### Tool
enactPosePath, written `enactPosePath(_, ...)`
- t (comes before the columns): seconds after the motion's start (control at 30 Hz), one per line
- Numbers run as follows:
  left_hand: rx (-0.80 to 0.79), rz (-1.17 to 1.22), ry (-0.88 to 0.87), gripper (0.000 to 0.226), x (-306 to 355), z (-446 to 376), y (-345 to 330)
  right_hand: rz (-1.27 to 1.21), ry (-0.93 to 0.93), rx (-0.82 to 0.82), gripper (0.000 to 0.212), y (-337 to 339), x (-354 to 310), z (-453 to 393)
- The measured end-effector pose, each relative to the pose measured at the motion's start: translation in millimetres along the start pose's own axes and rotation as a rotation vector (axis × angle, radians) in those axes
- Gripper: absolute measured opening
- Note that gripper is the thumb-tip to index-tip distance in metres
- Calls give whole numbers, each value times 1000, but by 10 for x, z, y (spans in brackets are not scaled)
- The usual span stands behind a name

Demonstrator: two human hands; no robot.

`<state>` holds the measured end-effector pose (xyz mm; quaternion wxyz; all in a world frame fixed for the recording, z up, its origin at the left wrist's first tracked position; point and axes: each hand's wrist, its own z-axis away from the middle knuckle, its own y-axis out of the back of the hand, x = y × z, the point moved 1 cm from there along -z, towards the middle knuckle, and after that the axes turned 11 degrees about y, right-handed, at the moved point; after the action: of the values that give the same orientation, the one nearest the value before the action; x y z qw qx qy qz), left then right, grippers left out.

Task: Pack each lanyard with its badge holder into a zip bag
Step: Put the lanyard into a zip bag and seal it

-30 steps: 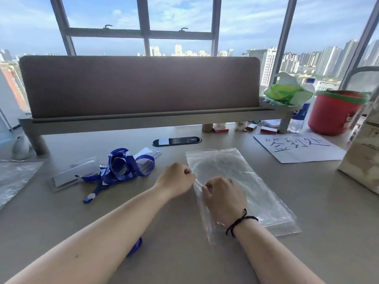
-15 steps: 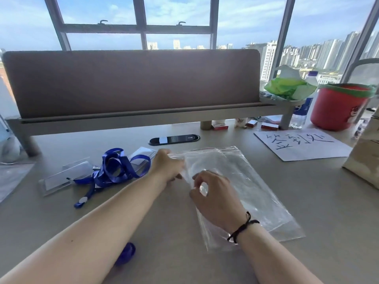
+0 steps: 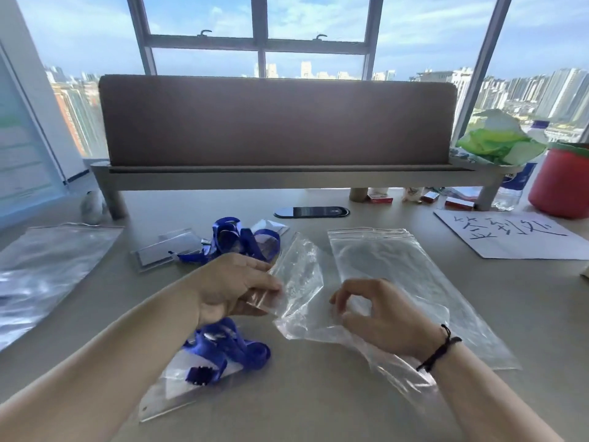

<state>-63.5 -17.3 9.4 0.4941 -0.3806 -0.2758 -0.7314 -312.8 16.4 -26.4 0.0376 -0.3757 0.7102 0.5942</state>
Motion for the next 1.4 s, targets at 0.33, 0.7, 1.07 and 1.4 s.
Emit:
enactPosePath(0.33,134,22,-175,25,-411,438,-79,138,-25,60,62,-162,-837,-304)
enactPosePath(0.7,306,-366,-323,35,-542,626,158,-89,-127,118,27,-610,-1151,-553)
enactPosePath(1.07,314,-1177,-386,128,-923,655,600,-15,-19,24,18,-821,-1141,-463)
enactPosePath(1.4,438,-1449,-458,80,-949,600,451,68,-41,64,19,-848,-993,-370)
